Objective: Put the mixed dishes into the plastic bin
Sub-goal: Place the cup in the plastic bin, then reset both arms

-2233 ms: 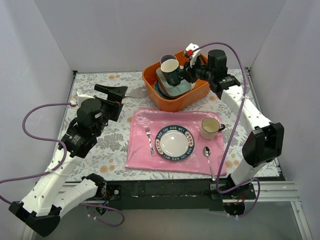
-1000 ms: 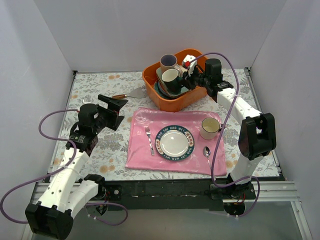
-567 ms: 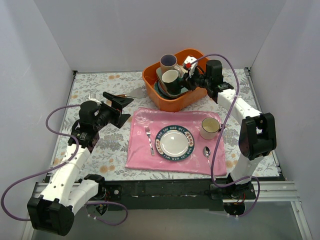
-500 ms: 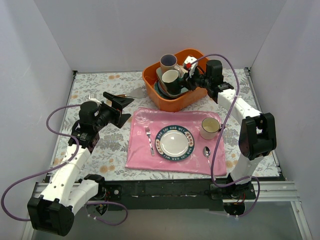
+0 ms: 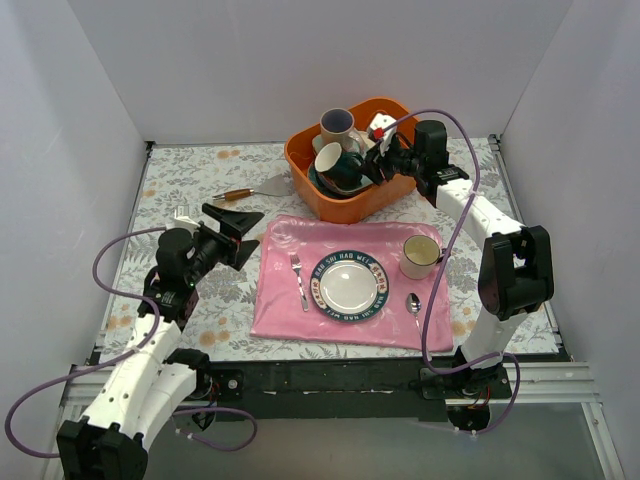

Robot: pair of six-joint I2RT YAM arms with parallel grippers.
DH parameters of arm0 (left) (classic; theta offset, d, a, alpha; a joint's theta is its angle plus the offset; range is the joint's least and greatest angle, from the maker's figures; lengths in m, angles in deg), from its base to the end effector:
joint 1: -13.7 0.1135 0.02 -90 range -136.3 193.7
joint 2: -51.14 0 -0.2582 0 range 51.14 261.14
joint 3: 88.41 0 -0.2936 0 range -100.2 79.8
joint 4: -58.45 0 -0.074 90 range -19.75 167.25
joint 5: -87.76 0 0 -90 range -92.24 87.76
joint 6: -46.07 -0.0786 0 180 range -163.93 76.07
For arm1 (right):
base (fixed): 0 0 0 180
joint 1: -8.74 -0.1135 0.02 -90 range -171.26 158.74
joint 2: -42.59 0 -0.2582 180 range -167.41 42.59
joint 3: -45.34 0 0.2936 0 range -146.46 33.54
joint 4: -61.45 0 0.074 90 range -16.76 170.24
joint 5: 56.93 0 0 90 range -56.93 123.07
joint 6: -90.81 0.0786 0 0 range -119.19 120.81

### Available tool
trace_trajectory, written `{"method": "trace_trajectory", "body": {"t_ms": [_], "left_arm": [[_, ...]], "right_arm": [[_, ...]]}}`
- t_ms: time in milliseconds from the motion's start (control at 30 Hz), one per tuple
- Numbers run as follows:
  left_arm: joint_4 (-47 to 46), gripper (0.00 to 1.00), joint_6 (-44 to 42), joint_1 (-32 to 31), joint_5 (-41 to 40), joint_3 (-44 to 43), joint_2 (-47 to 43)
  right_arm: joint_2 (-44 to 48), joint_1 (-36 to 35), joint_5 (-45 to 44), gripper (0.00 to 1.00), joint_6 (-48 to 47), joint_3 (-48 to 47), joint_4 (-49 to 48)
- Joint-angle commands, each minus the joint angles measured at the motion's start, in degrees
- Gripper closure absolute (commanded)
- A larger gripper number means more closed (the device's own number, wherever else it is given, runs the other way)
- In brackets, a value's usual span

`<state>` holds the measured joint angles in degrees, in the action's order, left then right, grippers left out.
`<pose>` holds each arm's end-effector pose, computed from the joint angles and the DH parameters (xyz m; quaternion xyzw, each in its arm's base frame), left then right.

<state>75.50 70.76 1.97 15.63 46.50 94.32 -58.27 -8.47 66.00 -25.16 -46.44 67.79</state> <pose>0.2583 -0.0783 0.2611 -0.5550 0.5624 -0.5916 0.1605 0.4588 0.1868 0.2835 -0.4404 0.6462 0.1805 0.5965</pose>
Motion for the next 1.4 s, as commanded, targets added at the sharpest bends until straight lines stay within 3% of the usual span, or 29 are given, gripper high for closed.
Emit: {"method": "trace_trajectory", "body": {"t_ms": [0, 433, 667, 900, 933, 1000, 1067, 1133, 1167, 1267, 1367], "left_arm": [[-1.0, 0.02, 52.7, 0.5, -2.8, 1.1, -3.4], [0.2, 0.02, 46.0, 0.5, -0.5, -0.9, -0.9], [3.2, 0.02, 30.8, 1.2, 3.4, -6.6, 4.7], [10.3, 0.02, 6.2, 2.5, 8.3, -16.1, 13.8], [13.8, 0.02, -2.7, 2.5, 8.1, -17.8, 15.9], [19.8, 0.02, -12.2, 2.5, 5.4, -24.8, 18.6], [28.0, 0.02, -27.2, 2.5, 2.8, -30.2, 21.3], [32.9, 0.02, -34.2, 2.5, -3.2, -31.8, 21.7], [33.3, 0.02, -41.8, 2.5, -5.1, -31.9, 20.8], [29.7, 0.02, -53.3, 2.5, -10.4, -28.8, 16.6], [21.5, 0.02, -60.4, 2.5, -13.2, -23.5, 9.0]], "right_arm": [[3.0, 0.3, 1.0, 0.39, -0.8, -0.3, -2.6], [3.5, 0.3, 1.2, 0.38, -0.5, -0.3, -2.1], [6.5, 1.0, 3.7, 0.31, -3.5, -0.9, 3.7], [8.4, 1.7, 5.6, 0.30, -3.9, 0.4, 5.4], [8.5, 1.7, 5.7, 0.30, -3.9, 0.4, 5.4], [9.0, 2.0, 5.9, 0.30, -3.8, 0.5, 5.4], [9.4, 2.3, 6.4, 0.30, -3.9, 0.5, 7.0], [10.3, 2.7, 7.3, 0.30, -3.9, 0.4, 8.2], [10.8, 2.8, 7.7, 0.30, -4.3, 0.4, 8.8], [12.7, 3.6, 8.6, 0.29, -4.4, -0.1, 11.0], [15.1, 4.2, 9.3, 0.29, -4.3, -0.4, 13.2]]}}
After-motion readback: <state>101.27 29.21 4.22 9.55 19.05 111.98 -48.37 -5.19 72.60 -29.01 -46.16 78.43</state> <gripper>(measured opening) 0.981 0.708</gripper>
